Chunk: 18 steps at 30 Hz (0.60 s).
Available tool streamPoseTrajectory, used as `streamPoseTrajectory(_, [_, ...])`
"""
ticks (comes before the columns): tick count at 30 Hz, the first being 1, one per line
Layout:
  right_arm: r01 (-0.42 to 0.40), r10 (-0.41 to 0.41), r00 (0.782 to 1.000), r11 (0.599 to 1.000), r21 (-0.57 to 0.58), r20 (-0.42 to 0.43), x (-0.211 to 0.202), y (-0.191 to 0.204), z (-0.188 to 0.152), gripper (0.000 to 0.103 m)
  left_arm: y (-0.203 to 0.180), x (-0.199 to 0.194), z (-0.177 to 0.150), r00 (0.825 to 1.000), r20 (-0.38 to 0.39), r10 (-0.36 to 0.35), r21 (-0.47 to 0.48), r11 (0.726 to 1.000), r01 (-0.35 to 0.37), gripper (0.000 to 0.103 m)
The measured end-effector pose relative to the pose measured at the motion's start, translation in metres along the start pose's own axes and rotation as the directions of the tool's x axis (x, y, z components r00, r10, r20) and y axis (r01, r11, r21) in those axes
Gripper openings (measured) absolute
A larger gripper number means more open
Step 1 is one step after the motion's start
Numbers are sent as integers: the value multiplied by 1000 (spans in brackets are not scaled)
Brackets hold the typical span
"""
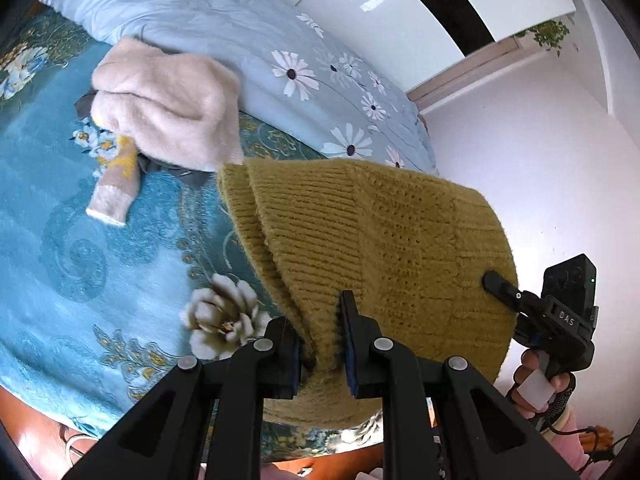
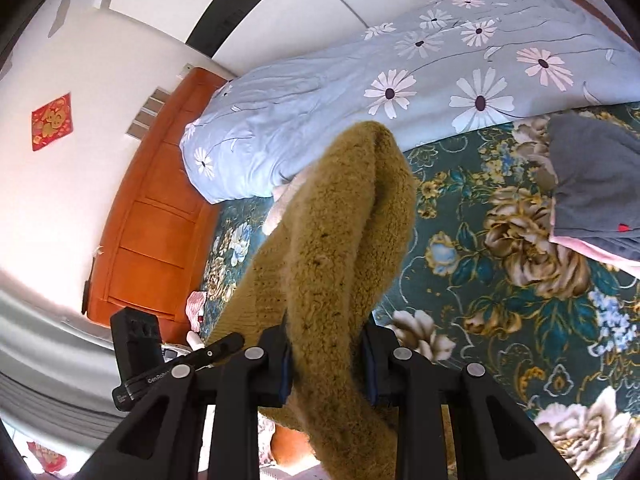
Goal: Fold clothes
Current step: 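Carry the folded sweater with both grippers toward the pink and grey clothes stack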
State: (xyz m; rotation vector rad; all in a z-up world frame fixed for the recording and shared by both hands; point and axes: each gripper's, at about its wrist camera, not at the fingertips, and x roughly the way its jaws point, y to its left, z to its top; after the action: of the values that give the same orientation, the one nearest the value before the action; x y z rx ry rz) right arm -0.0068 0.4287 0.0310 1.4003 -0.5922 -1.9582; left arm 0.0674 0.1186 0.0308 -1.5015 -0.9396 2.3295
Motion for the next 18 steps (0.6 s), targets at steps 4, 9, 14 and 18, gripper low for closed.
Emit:
streamPoseTrajectory(4, [-7,5,999,999,35,36,-22,-21,-2,29,-23,21,7,1000,-18,-15,35,999,16,17])
streamPoseTrajectory(9, [41,-54,993,992,119,106,-59,-49,-7,29,-59,61,22,993,-83,-89,77,992,95,17])
streamPoseTrajectory(14, [103,-142,975,971,217,170,-101,-80,-14,29,-112,108,33,967,-198,-159,176,965,195,17])
streamPoseTrajectory(18, [146,-215,953,944,297,213,-134,-104,-20,29,-141,146,31,941,-296,-165,204,951,231,17])
